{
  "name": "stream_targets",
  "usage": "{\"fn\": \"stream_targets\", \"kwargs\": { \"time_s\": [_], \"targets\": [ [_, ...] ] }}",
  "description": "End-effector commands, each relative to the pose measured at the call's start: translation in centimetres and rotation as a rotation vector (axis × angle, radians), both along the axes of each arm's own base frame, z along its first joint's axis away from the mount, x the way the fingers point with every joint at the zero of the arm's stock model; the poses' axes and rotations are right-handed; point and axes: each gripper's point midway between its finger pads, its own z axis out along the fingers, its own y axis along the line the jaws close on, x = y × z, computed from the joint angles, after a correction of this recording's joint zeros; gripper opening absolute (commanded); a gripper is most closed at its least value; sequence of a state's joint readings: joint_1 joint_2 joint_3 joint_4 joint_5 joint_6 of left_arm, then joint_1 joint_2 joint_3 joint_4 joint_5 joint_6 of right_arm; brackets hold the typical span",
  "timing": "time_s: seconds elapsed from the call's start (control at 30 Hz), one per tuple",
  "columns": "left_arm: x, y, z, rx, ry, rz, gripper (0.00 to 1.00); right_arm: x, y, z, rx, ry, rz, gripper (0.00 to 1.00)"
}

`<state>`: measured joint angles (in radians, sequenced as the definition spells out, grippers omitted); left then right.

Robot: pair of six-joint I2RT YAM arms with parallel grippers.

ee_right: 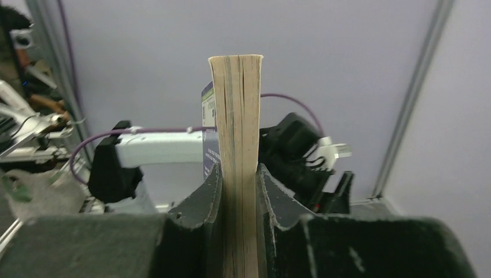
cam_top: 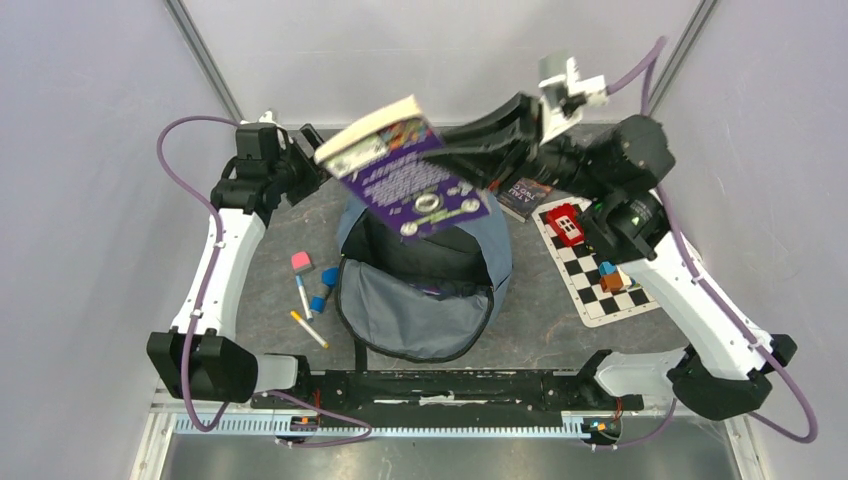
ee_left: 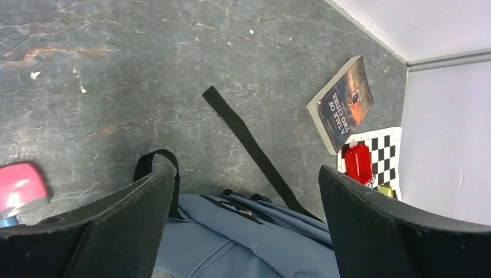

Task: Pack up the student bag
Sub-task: Place the book in the student bag.

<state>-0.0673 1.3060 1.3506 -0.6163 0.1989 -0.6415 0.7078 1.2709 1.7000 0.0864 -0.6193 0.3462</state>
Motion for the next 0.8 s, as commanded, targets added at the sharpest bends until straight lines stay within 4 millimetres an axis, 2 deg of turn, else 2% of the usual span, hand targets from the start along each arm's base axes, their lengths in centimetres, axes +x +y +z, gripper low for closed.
{"fn": "stream_targets", "kwargs": {
  "time_s": [0.0, 0.03, 0.1, 0.2, 0.3, 0.47, 0.6, 0.7, 0.77],
  "targets": [
    [-0.7, 1.0, 1.3, 0.026, -0.042, 0.005, 1.0, -3.9, 1.1, 0.0, -0.007, -0.094, 0.002, 0.0],
    [-0.7, 1.1, 1.2, 0.024, -0.039, 0.006, 1.0, -4.3, 1.8, -0.6, -0.029, -0.106, -0.003, 0.0],
    [-0.7, 1.2, 1.3, 0.023, -0.041, 0.01, 1.0, -4.9, 3.1, -3.2, -0.115, -0.113, -0.036, 0.0],
    [-0.7, 1.2, 1.3, 0.013, -0.042, 0.017, 1.0, -4.3, 4.0, -7.7, -0.239, -0.138, -0.144, 0.0],
    [-0.8, 1.3, 1.3, 0.007, -0.041, 0.02, 1.0, -4.1, 4.1, -10.8, -0.329, -0.185, -0.222, 0.0],
    [-0.9, 1.8, 1.1, 0.012, -0.04, 0.032, 1.0, -3.1, 4.0, -14.9, -0.481, -0.218, -0.296, 0.0],
    [-1.0, 2.1, 0.9, 0.02, -0.038, 0.037, 1.0, -2.6, 3.3, -16.6, -0.509, -0.224, -0.336, 0.0],
    [-1.2, 2.3, 0.5, 0.022, -0.028, 0.04, 1.0, -2.5, 3.2, -15.9, -0.484, -0.233, -0.349, 0.0],
    [-1.2, 2.4, 0.3, 0.021, -0.023, 0.045, 1.0, -2.2, 3.3, -16.1, -0.49, -0.234, -0.36, 0.0]
  ]
}}
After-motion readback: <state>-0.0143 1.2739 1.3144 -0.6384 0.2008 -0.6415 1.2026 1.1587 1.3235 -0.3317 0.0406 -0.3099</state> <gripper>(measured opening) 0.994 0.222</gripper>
